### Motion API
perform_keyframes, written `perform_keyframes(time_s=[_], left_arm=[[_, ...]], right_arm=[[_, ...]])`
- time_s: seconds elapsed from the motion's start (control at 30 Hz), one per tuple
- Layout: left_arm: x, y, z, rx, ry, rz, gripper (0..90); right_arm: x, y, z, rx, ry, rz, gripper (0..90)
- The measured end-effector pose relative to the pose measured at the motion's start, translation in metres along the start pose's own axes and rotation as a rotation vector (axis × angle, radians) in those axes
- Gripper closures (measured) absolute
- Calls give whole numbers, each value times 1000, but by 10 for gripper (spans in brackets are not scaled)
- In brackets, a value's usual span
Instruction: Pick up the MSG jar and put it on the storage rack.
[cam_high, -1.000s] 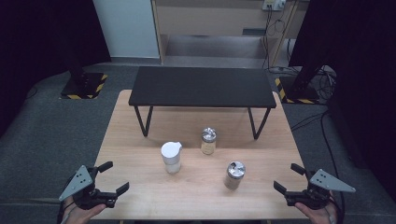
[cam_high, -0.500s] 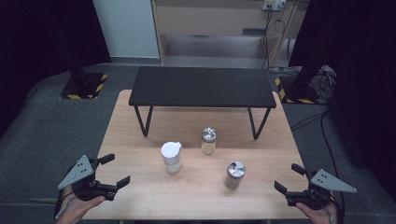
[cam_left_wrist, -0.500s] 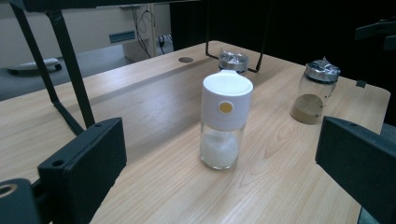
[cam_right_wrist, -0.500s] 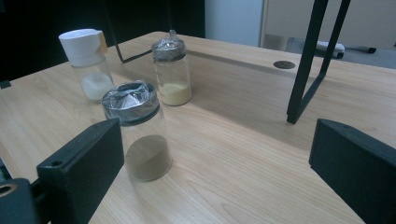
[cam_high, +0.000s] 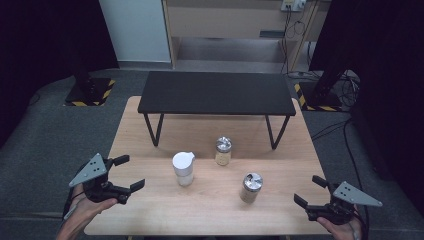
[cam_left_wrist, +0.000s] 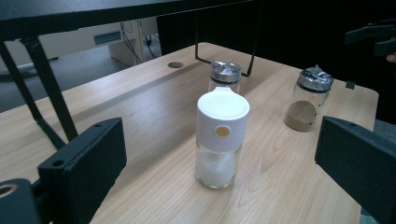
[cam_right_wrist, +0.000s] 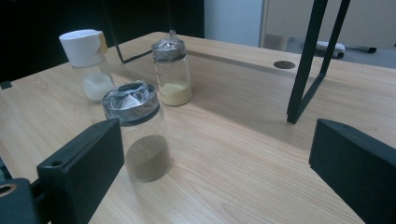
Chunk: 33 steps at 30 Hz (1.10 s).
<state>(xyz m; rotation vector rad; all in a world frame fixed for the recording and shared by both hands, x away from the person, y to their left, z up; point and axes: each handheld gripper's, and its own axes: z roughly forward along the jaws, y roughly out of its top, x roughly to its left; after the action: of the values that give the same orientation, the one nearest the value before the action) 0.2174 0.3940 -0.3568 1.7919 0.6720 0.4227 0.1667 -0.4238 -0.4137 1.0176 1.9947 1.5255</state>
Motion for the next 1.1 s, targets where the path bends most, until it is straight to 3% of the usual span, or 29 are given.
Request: perform_keyframes(time_s=[0.5,1.1], left_arm=[[16,15,29,29,-50,4,8],[23,19,64,55,-92,12,10]], right_arm=[[0,0,0,0,1,3,39],[0,-1,-1,-2,-1,8,41]])
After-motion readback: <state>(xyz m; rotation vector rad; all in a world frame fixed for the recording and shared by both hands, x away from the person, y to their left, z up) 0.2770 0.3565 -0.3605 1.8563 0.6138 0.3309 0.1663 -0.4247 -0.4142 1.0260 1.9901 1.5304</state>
